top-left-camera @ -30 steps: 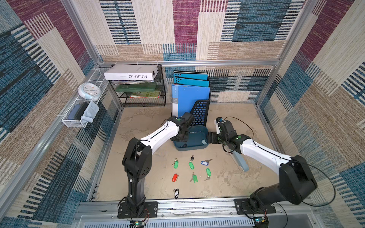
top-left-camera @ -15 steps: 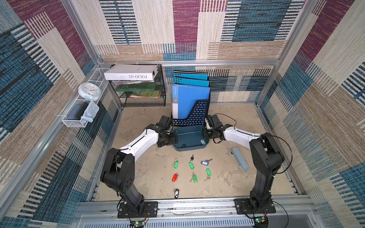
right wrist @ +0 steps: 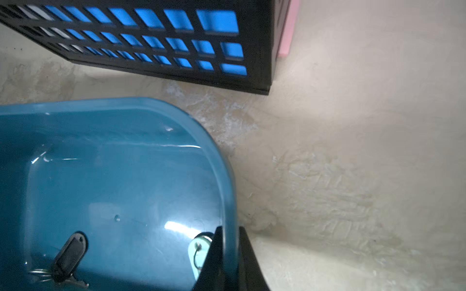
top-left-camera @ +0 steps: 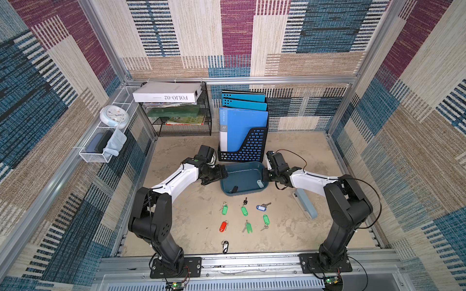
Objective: Take the keys out of the storage box
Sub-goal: Pick up the storage box at the center of the board.
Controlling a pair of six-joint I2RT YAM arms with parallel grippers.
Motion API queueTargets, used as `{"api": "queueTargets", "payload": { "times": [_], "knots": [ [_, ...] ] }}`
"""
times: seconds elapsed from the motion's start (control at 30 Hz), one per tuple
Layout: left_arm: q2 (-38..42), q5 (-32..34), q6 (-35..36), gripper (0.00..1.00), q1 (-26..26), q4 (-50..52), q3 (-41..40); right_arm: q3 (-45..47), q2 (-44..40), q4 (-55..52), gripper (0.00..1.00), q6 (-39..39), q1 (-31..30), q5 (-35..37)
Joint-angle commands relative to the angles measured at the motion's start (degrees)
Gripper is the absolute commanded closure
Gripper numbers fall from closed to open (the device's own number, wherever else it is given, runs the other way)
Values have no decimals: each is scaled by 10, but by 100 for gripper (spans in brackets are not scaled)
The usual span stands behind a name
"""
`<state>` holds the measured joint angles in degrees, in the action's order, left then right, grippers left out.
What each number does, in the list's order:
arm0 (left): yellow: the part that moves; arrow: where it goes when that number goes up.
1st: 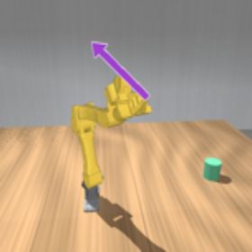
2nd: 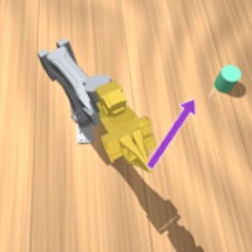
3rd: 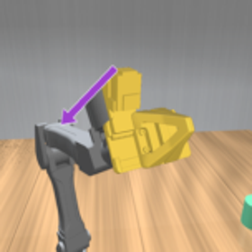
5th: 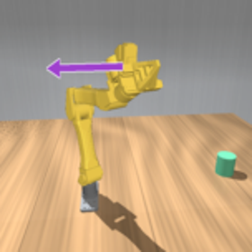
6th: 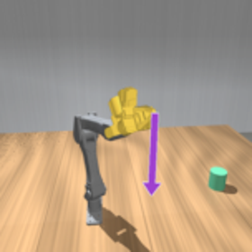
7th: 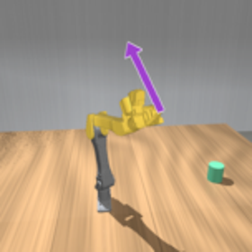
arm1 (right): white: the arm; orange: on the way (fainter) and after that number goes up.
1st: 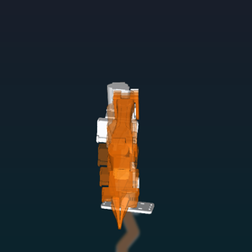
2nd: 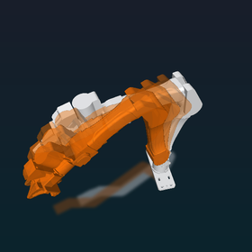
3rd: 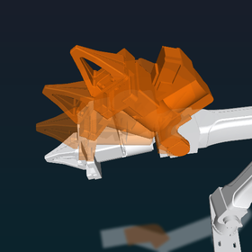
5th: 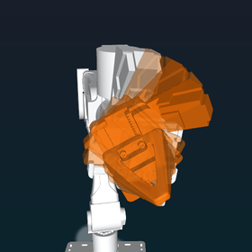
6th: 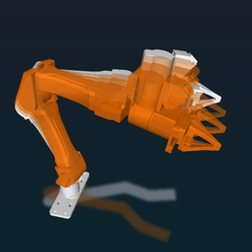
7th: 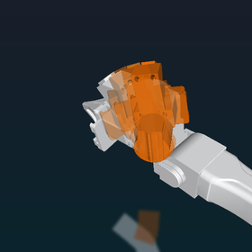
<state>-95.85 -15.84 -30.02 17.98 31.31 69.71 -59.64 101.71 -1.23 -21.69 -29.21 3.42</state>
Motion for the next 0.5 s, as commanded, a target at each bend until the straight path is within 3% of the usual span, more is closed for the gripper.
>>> {"api": "queueTargets", "payload": {
  "times": [0.0,0.2,0.37,0.47],
  "knots": [
    [10,-19,0,15,-1,-8,4,28,-28,98,100,9,-1,18],
    [38,-17,7,18,4,-4,-2,72,-73,177,100,20,-1,57],
    [68,120,45,22,65,70,42,109,-83,238,100,36,-5,89],
    [82,159,58,22,98,73,49,128,-82,270,100,55,-20,128]
  ]
}}
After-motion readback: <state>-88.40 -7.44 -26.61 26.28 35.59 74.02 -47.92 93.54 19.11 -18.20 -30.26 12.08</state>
